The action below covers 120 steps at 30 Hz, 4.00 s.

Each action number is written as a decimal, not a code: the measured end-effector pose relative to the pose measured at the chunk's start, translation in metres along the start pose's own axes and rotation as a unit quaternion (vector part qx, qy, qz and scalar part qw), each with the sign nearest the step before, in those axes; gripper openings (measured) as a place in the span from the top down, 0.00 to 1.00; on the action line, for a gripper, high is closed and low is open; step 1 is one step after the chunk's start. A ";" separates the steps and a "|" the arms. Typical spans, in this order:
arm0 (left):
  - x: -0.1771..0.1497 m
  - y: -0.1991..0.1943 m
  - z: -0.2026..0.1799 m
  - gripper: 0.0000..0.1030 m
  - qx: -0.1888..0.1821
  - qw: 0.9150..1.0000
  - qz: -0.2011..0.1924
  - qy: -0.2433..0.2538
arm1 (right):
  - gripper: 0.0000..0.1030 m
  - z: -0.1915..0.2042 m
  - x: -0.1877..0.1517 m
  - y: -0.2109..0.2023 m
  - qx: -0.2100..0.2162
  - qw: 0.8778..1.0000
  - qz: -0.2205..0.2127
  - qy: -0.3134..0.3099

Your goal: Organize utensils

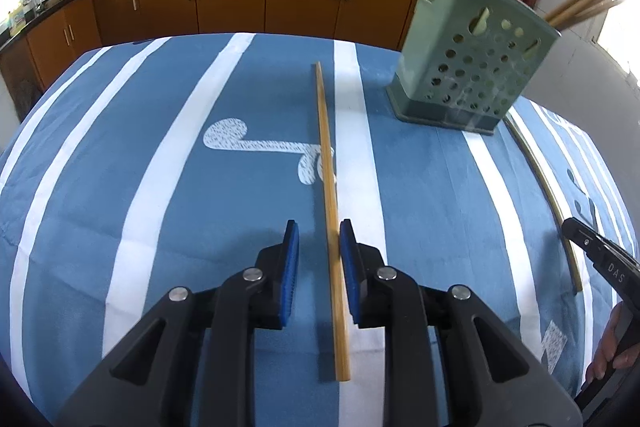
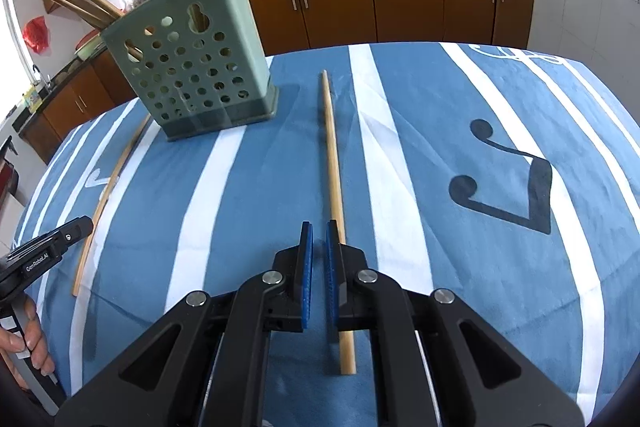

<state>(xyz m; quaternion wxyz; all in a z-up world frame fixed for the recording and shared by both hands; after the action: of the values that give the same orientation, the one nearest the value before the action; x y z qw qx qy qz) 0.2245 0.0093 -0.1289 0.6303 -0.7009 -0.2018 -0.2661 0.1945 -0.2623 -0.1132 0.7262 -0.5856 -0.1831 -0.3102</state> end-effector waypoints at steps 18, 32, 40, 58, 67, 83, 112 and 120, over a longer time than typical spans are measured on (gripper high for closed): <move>-0.004 -0.002 -0.002 0.78 -0.002 1.000 -0.005 0.014 | 0.87 -0.011 -0.002 0.000 -0.017 1.000 -0.001 -0.006; -0.006 -0.001 -0.004 0.80 0.015 0.999 -0.007 0.028 | 0.90 -0.003 -0.002 0.005 -0.022 0.999 0.004 -0.029; -0.006 -0.001 -0.005 0.79 0.018 0.999 -0.006 0.031 | 0.90 -0.003 -0.002 0.004 -0.021 0.999 0.004 -0.027; -0.006 -0.001 -0.006 0.72 0.011 0.999 -0.005 0.039 | 0.90 -0.004 -0.002 0.004 -0.018 1.000 0.004 -0.025; -0.005 0.001 -0.012 0.70 0.024 0.998 -0.003 0.053 | 0.90 -0.005 -0.002 0.003 -0.018 1.000 0.004 -0.024; -0.016 -0.015 -0.013 0.93 0.026 0.998 0.003 0.057 | 0.93 -0.009 -0.007 -0.014 0.007 1.000 -0.008 0.002; 0.043 -0.146 -0.006 0.93 0.000 0.984 -0.175 0.029 | 0.93 -0.002 0.050 -0.123 0.057 0.980 -0.189 0.010; 0.049 -0.159 -0.008 0.93 -0.005 0.980 -0.192 0.040 | 0.93 0.005 0.061 -0.133 0.060 0.976 -0.210 0.001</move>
<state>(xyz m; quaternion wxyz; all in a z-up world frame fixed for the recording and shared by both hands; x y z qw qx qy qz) 0.1634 0.0185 0.0256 0.5717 -0.6406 -0.3061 -0.4112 0.1514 -0.2882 0.0246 0.6787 -0.4891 -0.3196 -0.4449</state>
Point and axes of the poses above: each gripper's, at about its wrist camera, not at the fingertips, and y roughly the way its jaws point, z to its left, x to its top, the point moved 3 cm from there along y, roughly the way its jaws point, and after that the axes turned 5 degrees about y, right-handed, at the moved point
